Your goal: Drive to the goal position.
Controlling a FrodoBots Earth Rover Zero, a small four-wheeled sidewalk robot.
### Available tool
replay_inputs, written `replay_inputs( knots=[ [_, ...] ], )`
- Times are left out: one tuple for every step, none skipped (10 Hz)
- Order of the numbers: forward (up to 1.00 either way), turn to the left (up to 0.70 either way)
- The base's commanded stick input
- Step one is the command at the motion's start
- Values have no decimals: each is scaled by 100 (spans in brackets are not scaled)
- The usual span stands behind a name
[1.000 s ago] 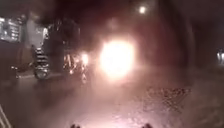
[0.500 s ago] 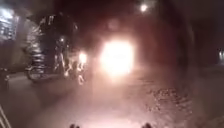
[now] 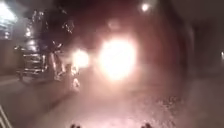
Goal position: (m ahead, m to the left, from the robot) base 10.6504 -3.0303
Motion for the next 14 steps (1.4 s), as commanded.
replay_inputs(
  knots=[
    [70,0],
    [70,0],
    [70,0],
    [70,0],
    [70,0],
    [70,0],
    [70,0],
    [70,0],
    [70,0],
    [70,0],
    [70,0],
    [70,0],
    [70,0],
    [70,0]
  ],
)
